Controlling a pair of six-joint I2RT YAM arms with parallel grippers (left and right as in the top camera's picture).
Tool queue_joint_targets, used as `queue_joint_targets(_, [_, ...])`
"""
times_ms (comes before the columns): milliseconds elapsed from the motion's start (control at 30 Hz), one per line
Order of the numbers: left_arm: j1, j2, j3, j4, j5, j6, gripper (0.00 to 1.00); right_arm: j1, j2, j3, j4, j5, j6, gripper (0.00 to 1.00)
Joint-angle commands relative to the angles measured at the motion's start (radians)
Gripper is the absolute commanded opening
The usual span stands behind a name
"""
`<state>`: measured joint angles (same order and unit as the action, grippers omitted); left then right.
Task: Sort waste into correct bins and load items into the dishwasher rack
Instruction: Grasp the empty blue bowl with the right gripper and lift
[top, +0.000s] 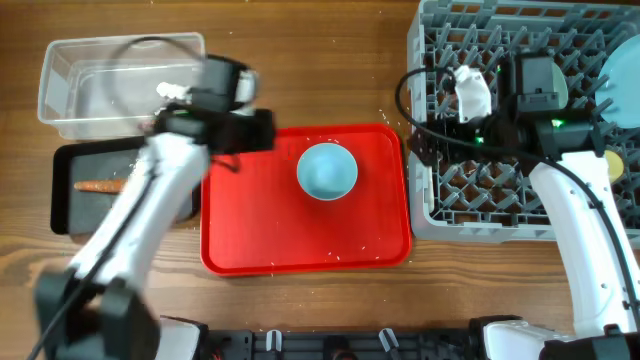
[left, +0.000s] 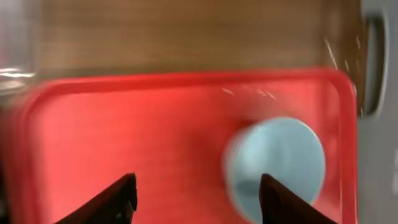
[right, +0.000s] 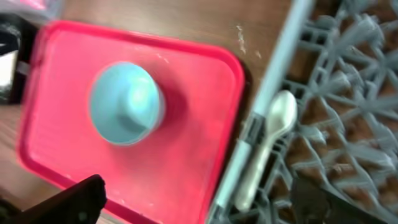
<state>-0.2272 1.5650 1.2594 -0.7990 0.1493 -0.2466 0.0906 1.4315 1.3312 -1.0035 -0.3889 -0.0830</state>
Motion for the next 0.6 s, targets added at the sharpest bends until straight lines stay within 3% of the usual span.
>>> queue_joint_targets(0, [0.204,-0.13,0.005,-0.111,-0.02,-0.002,0.69,0.037,-0.006,0.0,0.055,-0.09,0.086,0.92])
queue_joint_targets(167, [0.428,-0.17,0.005,-0.206,-0.016,-0.102,0.79,0.256,0.03,0.0,0.116,0.116,0.185,0.9])
queue_joint_targets(267, [0.459,-0.17,0.005,-0.216,-0.005,-0.11,0.82,0.378,0.138,0.0,0.144,0.217,0.272,0.8])
queue_joint_targets(400, [0.459,-0.17,0.005,-0.216,-0.005,-0.11,0.84,0.423,0.322,0.0,0.175,0.282,0.414,0.57])
queue_joint_targets(567, [0.459,-0.17,0.005,-0.216,-0.005,-0.11,0.85,0.423,0.485,0.0,0.196,0.286,0.478,0.46])
